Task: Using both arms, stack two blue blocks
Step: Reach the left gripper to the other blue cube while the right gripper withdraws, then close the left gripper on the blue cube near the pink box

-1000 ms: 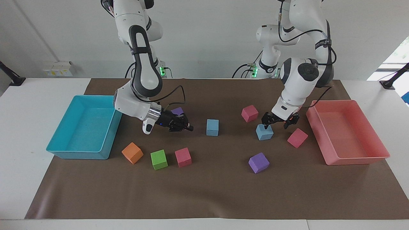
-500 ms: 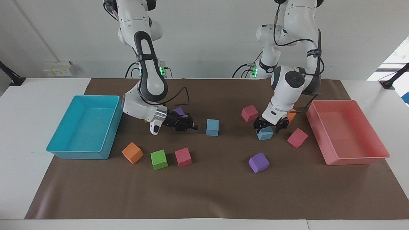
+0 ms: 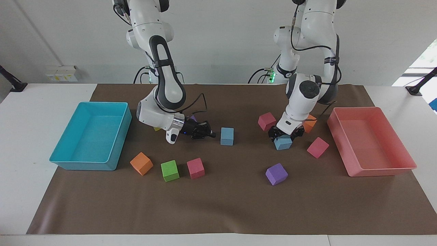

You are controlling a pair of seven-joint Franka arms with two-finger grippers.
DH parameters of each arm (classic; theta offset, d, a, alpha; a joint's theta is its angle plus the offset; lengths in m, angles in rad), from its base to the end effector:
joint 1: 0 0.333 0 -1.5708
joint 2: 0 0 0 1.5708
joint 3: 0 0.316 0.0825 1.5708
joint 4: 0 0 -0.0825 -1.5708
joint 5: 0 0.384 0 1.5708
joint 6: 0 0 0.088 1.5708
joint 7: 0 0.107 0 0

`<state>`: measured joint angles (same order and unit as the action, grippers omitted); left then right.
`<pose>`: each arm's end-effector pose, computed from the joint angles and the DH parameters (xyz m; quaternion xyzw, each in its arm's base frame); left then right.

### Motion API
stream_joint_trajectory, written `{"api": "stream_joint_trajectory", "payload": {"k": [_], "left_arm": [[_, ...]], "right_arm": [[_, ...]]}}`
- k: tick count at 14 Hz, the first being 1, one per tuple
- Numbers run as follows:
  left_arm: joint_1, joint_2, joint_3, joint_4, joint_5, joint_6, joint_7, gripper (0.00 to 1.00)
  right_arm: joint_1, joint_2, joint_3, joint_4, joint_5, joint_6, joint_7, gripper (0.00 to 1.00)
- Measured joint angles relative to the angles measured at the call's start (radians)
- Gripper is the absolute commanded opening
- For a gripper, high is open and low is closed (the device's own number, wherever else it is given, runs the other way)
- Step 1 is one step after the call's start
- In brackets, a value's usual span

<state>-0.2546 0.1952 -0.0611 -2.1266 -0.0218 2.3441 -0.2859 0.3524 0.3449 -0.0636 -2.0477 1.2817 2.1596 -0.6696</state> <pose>0.5415 -0.1767 0.3205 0.9998 -0.0067 0.0067 0.0165 0.5526 0.2052 0.2721 -0.8898 -0.0263 0.0034 0.4555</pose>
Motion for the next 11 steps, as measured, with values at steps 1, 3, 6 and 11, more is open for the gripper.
{"api": "stream_joint_trajectory", "payload": {"k": [1,3,6,11], "left_arm": [[0.0,0.0,0.002,0.0,0.0,0.0,0.0,1.0],[0.0,0.0,0.005,0.0,0.0,0.002,-0.002,1.0],[0.001,0.0,0.009,-0.002,0.0,0.006,-0.002,1.0],[0.001,0.012,0.01,-0.018,0.0,0.054,-0.006,1.0]], "right_arm": [[0.0,0.0,0.0,0.0,-0.015,-0.004,0.019,0.0],[0.0,0.0,0.0,0.0,-0.056,-0.021,0.052,0.0],[-0.001,0.0,-0.001,0.0,-0.07,-0.026,0.058,0.0],[-0.001,0.001,-0.001,0.0,-0.114,-0.027,0.073,0.0]]}}
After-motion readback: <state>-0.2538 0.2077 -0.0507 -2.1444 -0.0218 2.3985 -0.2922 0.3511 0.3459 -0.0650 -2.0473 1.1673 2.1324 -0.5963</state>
